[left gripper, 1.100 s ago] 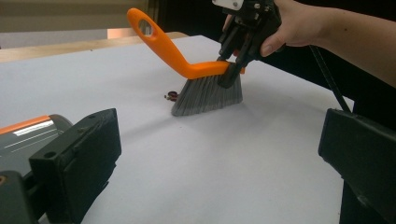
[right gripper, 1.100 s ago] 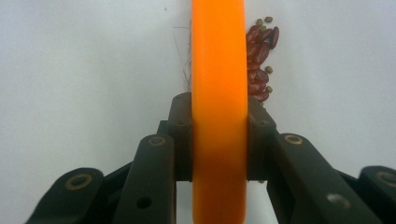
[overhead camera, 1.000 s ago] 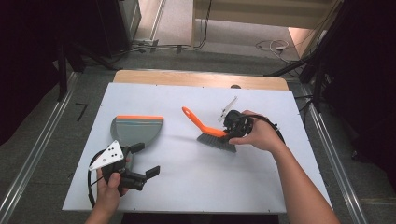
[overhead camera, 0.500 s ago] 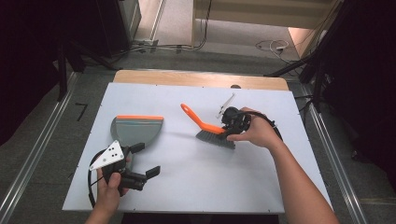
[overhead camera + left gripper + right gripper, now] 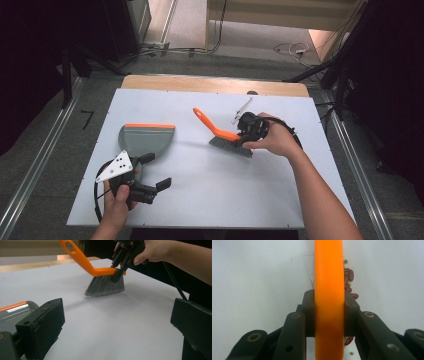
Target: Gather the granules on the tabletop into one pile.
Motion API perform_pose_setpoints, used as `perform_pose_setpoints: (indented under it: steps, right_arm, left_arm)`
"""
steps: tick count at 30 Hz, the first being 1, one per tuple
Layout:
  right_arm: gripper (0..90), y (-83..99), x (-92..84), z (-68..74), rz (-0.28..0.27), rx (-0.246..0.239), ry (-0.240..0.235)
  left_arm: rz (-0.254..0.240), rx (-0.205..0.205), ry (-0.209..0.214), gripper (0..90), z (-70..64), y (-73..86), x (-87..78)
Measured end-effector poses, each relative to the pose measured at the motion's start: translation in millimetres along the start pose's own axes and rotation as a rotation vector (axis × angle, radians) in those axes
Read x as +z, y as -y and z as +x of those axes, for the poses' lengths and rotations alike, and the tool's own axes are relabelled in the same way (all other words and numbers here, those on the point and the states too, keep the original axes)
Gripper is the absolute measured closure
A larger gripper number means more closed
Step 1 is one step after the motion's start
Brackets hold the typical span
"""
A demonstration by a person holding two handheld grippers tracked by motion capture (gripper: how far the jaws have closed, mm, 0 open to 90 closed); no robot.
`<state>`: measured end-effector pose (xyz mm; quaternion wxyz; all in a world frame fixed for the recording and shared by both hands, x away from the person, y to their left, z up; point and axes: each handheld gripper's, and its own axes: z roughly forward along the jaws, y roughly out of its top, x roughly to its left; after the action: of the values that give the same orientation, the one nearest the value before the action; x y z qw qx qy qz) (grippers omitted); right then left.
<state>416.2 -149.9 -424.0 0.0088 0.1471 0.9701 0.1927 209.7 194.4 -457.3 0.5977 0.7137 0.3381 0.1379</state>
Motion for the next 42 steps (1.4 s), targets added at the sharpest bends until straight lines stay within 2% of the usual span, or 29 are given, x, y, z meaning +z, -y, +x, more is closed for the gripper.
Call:
perform_pose_setpoints:
  steps: [5,10,13,16,18,21,24,25,27,30,33,37,40,42]
  right_arm:
    - [68.4,2.8,-14.3,6.4,-0.036,0.02,0.025]
    - [68.4,14.6,-30.4,6.7,-0.092,0.085,0.047]
    - [68.3,26.3,-38.7,6.3,-0.105,0.19,0.088]
    - [68.3,40.0,-41.5,7.1,-0.098,0.346,0.168]
    - [68.4,49.5,-40.1,8.6,-0.091,0.43,0.233]
    - [68.3,60.6,-35.6,9.8,-0.093,0.515,0.314]
    - [68.4,65.5,-24.9,12.1,-0.06,0.59,0.427]
    - [68.4,66.1,-20.3,12.3,-0.047,0.614,0.444]
    - [68.4,67.0,-13.3,12.1,-0.049,0.664,0.444]
    - [68.5,61.7,-9.2,15.4,-0.062,0.692,0.462]
    - [68.5,52.3,-4.3,20.0,-0.056,0.68,0.468]
    - [68.5,41.0,0.0,23.3,-0.041,0.638,0.467]
    - [68.5,35.1,1.1,24.6,-0.048,0.64,0.431]
    - [68.4,31.8,1.6,25.3,-0.044,0.627,0.439]
  left_arm:
    - [0.001,0.003,-0.001,0.2,-0.5,-0.3,0.1]
    - [-0.003,0.003,0.0,0.2,-1.1,-0.6,0.0]
    - [0.0,0.005,0.0,0.2,-1.5,-0.8,0.0]
    - [0.002,0.007,0.002,0.2,-1.8,-1.0,0.3]
    - [0.004,0.005,0.001,0.2,-2.0,-0.7,0.9]
    - [0.005,0.007,0.004,0.2,-2.7,-0.5,2.6]
    - [0.009,0.011,0.006,0.2,-3.5,-1.0,3.4]
    - [0.009,0.012,0.006,0.2,-3.6,-0.9,3.5]
    - [0.01,0.01,0.004,0.2,-3.4,-0.6,3.5]
    - [0.009,0.01,0.004,0.2,-2.8,-0.5,2.9]
    - [0.008,0.009,0.003,0.2,-2.4,-0.3,2.8]
    - [0.005,0.008,0.003,0.2,-2.4,-0.8,1.7]
    - [0.003,0.009,0.003,0.2,-1.9,-0.9,0.9]
    - [0.004,0.008,0.002,0.2,-1.9,-0.9,0.6]
